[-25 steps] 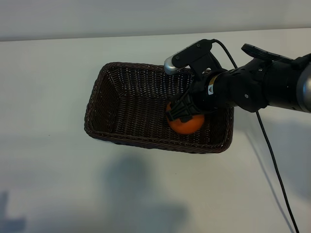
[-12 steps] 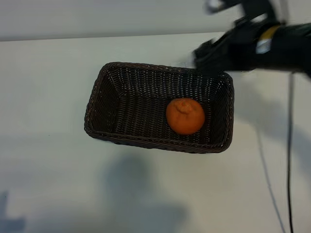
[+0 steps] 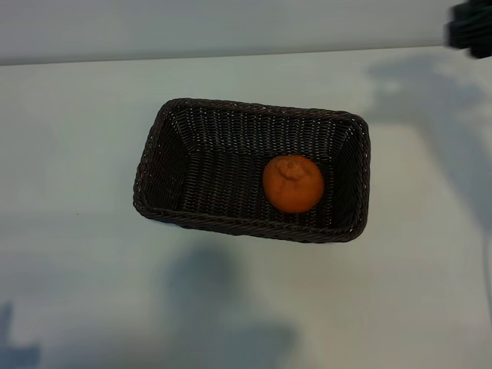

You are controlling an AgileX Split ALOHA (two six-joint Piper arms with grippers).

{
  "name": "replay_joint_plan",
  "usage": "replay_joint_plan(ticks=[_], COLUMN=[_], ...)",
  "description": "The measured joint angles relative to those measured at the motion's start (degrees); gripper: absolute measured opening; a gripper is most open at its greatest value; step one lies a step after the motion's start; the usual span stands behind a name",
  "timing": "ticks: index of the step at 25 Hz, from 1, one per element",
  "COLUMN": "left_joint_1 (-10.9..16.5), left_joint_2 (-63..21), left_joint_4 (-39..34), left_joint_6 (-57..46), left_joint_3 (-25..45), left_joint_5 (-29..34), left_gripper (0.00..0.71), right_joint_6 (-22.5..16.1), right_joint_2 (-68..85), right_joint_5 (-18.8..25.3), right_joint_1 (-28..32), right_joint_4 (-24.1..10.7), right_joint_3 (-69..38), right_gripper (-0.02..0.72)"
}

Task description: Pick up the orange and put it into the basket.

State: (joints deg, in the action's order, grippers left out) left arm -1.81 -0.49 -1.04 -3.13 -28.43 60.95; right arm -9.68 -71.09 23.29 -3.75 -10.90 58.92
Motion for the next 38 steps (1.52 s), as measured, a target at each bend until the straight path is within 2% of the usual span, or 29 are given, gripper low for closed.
replay_joint_plan(ticks=[4, 8, 15, 19, 23, 29, 38], left_joint_1=[0.0, 0.0, 0.0, 0.0, 0.0, 0.0, 0.0], left_joint_2=[0.0, 0.0, 0.0, 0.0, 0.0, 0.0, 0.0], left_joint_4=[0.0, 0.0, 0.0, 0.0, 0.0, 0.0, 0.0], left_joint_6=[0.0, 0.0, 0.0, 0.0, 0.0, 0.0, 0.0], left_joint_3=[0.0, 0.0, 0.0, 0.0, 0.0, 0.0, 0.0], left_joint_5=[0.0, 0.0, 0.0, 0.0, 0.0, 0.0, 0.0], left_gripper=[0.481, 0.481, 0.481, 0.481, 0.481, 0.481, 0.481], right_joint_6=[1.31, 1.45, 1.64, 1.52, 1.4, 1.21, 1.21], right_joint_2=[0.0, 0.0, 0.06, 1.44, 4.98, 13.02, 28.23], right_joint_5=[0.7, 0.94, 2.92, 5.21, 6.93, 9.25, 18.66], right_joint_1=[7.72, 11.24, 11.29, 11.29, 11.29, 11.29, 11.29], right_joint_4=[-0.06, 0.09, -0.28, -2.05, -3.33, -3.49, -3.6], right_joint_3=[0.0, 0.0, 0.0, 0.0, 0.0, 0.0, 0.0], right_gripper=[0.662, 0.654, 0.647, 0.644, 0.639, 0.628, 0.609])
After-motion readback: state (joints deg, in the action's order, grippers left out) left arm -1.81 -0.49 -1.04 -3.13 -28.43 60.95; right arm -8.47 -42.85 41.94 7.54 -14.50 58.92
